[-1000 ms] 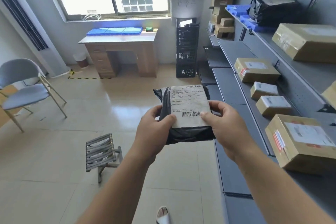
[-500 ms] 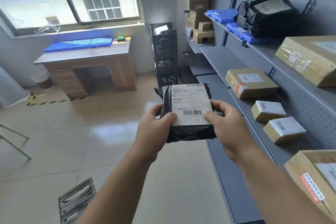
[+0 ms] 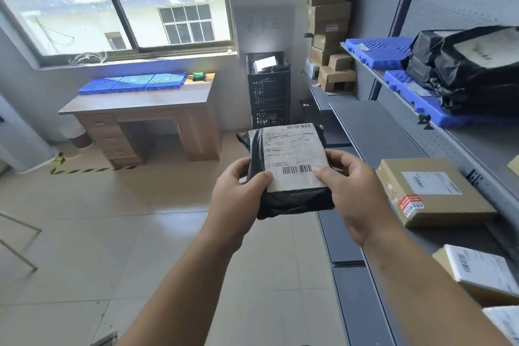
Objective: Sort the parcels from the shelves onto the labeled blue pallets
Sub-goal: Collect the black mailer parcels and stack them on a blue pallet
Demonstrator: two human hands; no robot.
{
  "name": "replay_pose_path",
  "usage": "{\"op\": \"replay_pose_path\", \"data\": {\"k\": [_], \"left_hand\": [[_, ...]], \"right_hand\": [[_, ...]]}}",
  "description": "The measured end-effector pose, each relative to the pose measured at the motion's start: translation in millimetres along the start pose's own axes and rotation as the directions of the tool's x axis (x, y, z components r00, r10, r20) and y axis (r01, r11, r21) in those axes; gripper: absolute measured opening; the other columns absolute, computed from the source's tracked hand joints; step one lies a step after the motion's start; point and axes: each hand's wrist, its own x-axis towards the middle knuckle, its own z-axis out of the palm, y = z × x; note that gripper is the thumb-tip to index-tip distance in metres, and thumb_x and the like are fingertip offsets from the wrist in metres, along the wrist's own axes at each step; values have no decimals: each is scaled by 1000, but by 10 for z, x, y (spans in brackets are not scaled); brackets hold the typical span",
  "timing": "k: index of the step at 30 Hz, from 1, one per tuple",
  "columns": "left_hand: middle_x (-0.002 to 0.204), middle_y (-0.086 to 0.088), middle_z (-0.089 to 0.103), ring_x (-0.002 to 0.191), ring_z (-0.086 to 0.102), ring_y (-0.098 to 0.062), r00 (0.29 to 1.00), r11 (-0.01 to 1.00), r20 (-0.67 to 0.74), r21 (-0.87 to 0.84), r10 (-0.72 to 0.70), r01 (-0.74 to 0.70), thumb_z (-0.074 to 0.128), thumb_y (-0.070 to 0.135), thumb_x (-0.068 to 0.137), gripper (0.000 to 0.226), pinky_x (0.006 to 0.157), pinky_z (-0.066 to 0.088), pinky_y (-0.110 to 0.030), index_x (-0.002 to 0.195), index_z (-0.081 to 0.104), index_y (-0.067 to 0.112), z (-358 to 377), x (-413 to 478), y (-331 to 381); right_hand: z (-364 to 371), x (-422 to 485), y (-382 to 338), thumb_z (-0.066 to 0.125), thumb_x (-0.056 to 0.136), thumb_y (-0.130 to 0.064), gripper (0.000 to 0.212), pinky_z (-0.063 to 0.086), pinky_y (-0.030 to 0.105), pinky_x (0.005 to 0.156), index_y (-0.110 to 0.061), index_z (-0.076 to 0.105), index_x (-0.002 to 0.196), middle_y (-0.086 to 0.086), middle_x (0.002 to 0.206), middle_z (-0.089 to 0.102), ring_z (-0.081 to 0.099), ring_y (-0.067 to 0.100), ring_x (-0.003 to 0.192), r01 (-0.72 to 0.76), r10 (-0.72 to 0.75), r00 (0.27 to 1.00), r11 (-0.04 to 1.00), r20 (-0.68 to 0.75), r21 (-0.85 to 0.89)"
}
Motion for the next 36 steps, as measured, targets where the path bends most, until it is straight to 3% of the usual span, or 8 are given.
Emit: {"op": "replay_pose_path", "data": {"k": [6,11,22,24,27,30,32,36], "left_hand": [[101,-7,79,71,68,-24,1000,1000,17,-9,-13,13,60,5,94,27,46,48,-24,114,73,18,186,914,56],[100,-6,80,73,68,-26,997,1000,79,-4,-16,16,60,5,94,28,47,47,-20,114,73,20,306,1822,79],[103,1,80,81,73,-30,950,1000,312,-3,1,0,60,7,96,28,49,51,-28,111,73,27,676,3716,519],[104,1,81,86,76,-29,932,1000,362,-1,6,-6,60,8,96,28,55,55,-31,111,74,27,858,3929,569],[104,1,81,96,77,-30,895,1000,447,-21,6,4,60,8,98,27,79,62,-45,114,73,25,1176,4178,650],[101,2,81,86,79,-27,854,999,520,-37,24,-6,60,10,99,25,63,63,-37,113,73,27,1596,4402,789],[99,2,81,79,79,-24,831,998,556,-60,32,1,60,9,99,25,51,60,-31,110,73,28,1907,4516,889],[106,0,80,97,77,-35,777,995,622,-89,97,-53,59,8,98,26,63,61,-36,111,75,25,2531,4675,1058]], "right_hand": [[115,884,78,67,93,-12,20,60,45,93,-25,68,109,-7,106,77,72,14,102,-31,31,999,1000,-21,-1],[254,1672,102,68,93,-11,19,61,37,88,-23,69,108,-9,102,78,74,13,98,-27,26,997,1000,-70,-9],[532,3108,-165,70,93,-13,23,58,39,93,-24,68,113,-6,108,77,73,12,103,68,-65,948,998,-312,-1],[451,3240,-216,70,93,-13,22,59,37,91,-26,66,110,-7,107,77,73,9,101,75,-74,923,997,-377,-14],[261,3406,-306,70,92,-15,20,58,29,85,-28,65,107,-11,104,76,72,5,98,89,-100,893,995,-439,-45],[4,3598,-416,69,93,-15,20,55,18,76,-28,66,106,-14,103,76,72,2,97,128,-145,857,989,-495,-69],[-201,3725,-483,69,92,-15,20,56,23,82,-29,67,107,-13,105,76,71,5,102,156,-184,828,983,-530,-98],[-611,3918,-664,67,92,-22,29,53,40,101,-26,67,120,-11,113,76,69,8,111,210,-283,762,959,-583,-192]]}}
